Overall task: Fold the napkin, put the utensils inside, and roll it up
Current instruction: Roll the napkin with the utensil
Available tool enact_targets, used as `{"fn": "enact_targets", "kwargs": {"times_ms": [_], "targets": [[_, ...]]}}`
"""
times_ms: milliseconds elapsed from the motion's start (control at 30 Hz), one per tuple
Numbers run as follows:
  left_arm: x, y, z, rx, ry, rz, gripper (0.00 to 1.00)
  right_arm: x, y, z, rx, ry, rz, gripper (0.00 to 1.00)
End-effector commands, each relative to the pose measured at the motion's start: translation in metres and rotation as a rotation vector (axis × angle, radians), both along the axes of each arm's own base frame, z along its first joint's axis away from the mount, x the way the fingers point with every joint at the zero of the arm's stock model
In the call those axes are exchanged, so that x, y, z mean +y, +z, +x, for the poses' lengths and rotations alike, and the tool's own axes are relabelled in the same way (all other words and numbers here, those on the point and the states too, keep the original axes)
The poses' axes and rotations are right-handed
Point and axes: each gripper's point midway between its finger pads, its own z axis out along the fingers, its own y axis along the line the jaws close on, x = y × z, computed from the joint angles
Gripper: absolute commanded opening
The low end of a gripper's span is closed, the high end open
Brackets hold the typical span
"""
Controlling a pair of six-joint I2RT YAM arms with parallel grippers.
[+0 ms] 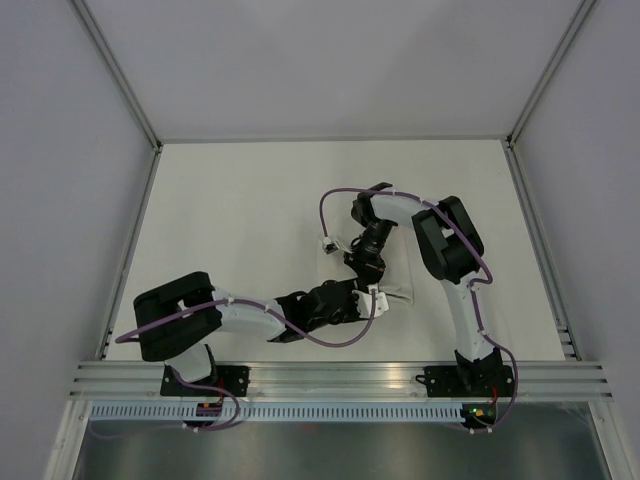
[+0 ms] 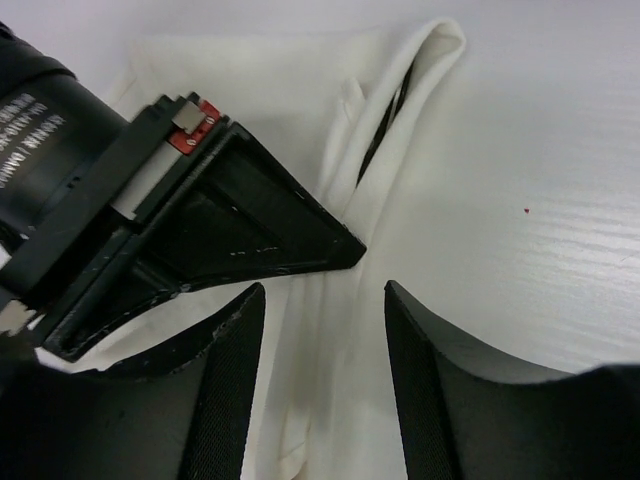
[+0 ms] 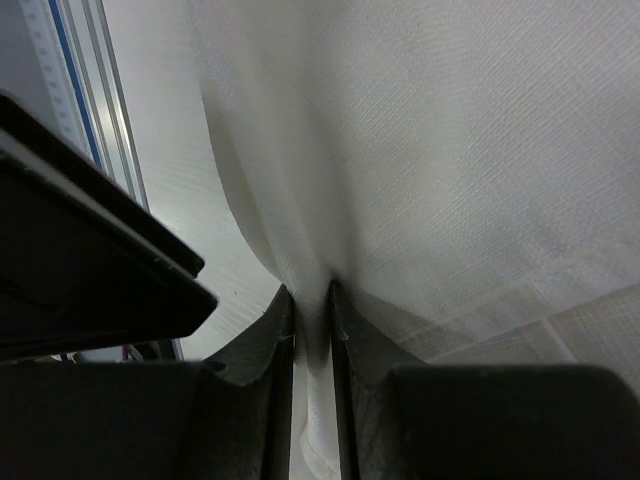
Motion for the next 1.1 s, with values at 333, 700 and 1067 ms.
{"fn": "enact_targets", "kwargs": {"times_ms": [333,700,1067], "targets": [[-0.011,-0.015,0.022,-0.109,-0.017,0.066,0.61,-0.012,-0.054,0.028,-0.122,0.092,-0.055,0.18],[-0.012,-0.033,0.024,-0.101,-0.044,0.147,0.61,-0.015,-0.059,0.026,-0.108,0.097,-0.072,0.18],[-0.007,-0.056,0.022,0.049,-0.035,0.195,0.55,-0.013,-0.059,0.028,-0.108,0.095,-0.068,0.18]]}}
